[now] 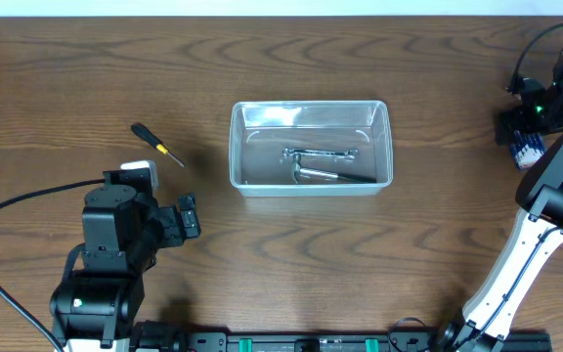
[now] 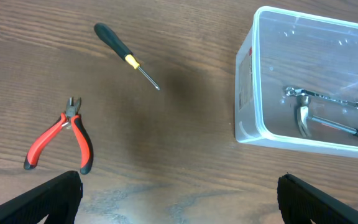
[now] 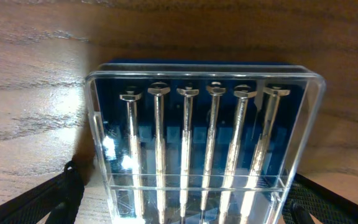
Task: Pack container
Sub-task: 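Move the right gripper to the blue screwdriver set and grasp it, then carry the screwdriver set into the container and release it, then move the left gripper to the black-yellow screwdriver and grasp it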
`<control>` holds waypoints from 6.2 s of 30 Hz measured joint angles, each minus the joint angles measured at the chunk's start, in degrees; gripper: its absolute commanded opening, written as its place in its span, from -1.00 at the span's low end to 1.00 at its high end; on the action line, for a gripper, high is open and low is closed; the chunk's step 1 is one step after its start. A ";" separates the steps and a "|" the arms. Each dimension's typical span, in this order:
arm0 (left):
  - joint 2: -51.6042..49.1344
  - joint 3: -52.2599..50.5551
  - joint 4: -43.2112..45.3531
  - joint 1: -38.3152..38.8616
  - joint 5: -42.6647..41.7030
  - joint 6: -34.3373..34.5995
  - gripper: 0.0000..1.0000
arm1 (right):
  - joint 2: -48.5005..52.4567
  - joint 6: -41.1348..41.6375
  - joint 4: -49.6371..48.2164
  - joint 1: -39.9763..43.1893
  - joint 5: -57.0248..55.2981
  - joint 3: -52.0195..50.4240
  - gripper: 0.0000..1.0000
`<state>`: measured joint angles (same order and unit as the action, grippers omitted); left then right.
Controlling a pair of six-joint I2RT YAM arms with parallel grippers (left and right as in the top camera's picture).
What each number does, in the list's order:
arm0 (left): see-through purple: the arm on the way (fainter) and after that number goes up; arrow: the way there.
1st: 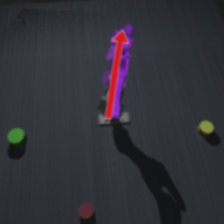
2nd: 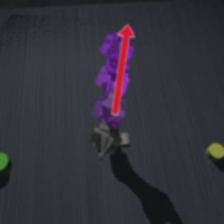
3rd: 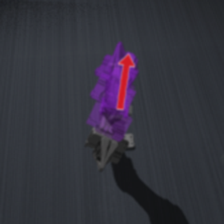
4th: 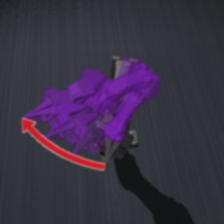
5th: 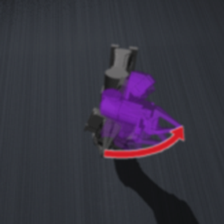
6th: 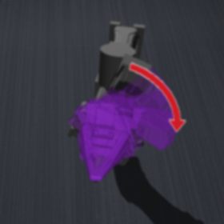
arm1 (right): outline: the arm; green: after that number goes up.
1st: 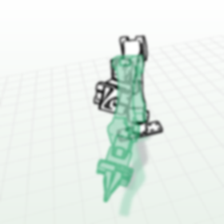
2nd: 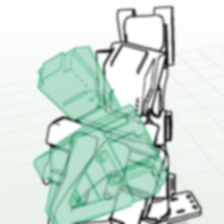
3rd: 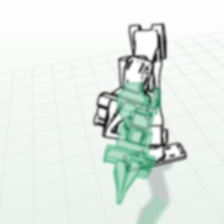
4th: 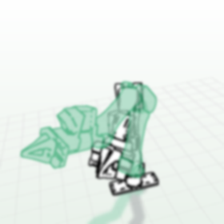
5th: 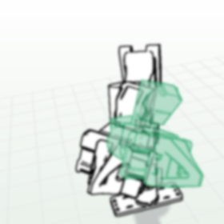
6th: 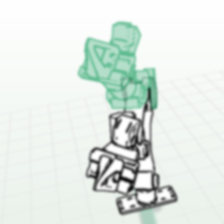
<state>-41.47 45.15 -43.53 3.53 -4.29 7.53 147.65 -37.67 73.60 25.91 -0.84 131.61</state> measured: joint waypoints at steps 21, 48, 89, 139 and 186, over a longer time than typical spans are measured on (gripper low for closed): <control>0.00 0.00 0.02 0.00 0.00 0.00 0.97 | 0.00 -0.24 -0.24 0.00 0.48 0.00 0.20; 0.00 0.00 0.00 0.00 0.00 0.00 0.97 | -5.44 3.54 5.90 -23.67 12.35 20.35 -0.78; 0.00 0.00 0.00 0.00 0.00 0.00 0.97 | -11.50 -9.86 -2.69 -56.89 7.37 -11.58 0.89; -81.22 56.54 -14.51 -13.66 -2.89 30.16 0.97 | -29.92 27.56 10.56 -14.21 10.71 5.81 0.98; -89.68 56.78 -10.69 -13.55 -0.70 30.16 0.97 | -29.92 25.29 12.39 -14.21 7.41 4.81 0.98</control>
<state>-131.15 101.93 -54.22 -10.02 -4.99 37.69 117.73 -12.38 86.00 11.70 6.57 136.42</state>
